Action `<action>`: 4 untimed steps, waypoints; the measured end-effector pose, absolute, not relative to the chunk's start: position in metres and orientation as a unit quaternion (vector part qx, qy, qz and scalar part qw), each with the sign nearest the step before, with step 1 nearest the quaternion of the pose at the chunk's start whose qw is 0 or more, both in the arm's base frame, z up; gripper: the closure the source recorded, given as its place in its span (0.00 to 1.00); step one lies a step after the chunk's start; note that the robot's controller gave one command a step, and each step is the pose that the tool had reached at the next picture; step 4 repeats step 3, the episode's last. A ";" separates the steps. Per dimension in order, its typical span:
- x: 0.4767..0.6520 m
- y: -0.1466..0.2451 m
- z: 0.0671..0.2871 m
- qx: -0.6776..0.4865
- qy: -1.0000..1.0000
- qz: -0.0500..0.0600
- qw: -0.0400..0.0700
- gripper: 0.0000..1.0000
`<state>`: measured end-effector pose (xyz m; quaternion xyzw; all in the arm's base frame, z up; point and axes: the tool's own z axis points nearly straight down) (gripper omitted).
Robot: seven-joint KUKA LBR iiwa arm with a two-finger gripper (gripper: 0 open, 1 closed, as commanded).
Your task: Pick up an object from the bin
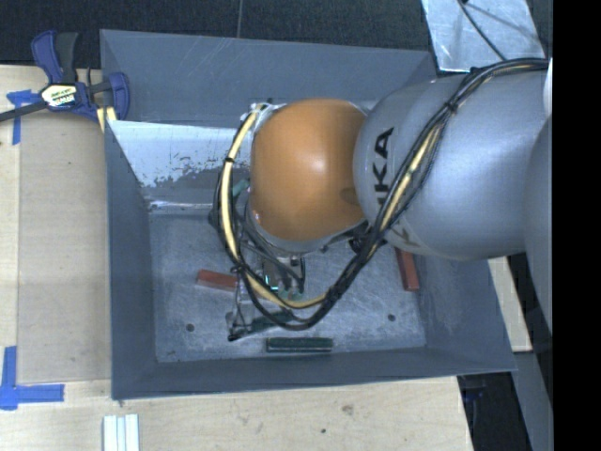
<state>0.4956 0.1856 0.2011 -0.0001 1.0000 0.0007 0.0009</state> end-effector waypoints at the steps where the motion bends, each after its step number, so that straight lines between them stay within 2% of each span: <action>1: 0.523 0.157 0.072 0.061 0.998 0.001 0.001 0.00; 2: 0.524 0.158 0.073 0.062 0.998 0.002 0.003 1.00; 3: 0.500 0.171 0.223 0.087 0.996 0.001 0.001 1.00; 4: 0.500 0.171 0.223 0.087 0.996 0.001 0.001 1.00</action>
Offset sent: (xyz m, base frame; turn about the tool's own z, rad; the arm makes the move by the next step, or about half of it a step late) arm 0.0257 -0.0287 -0.1304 0.1222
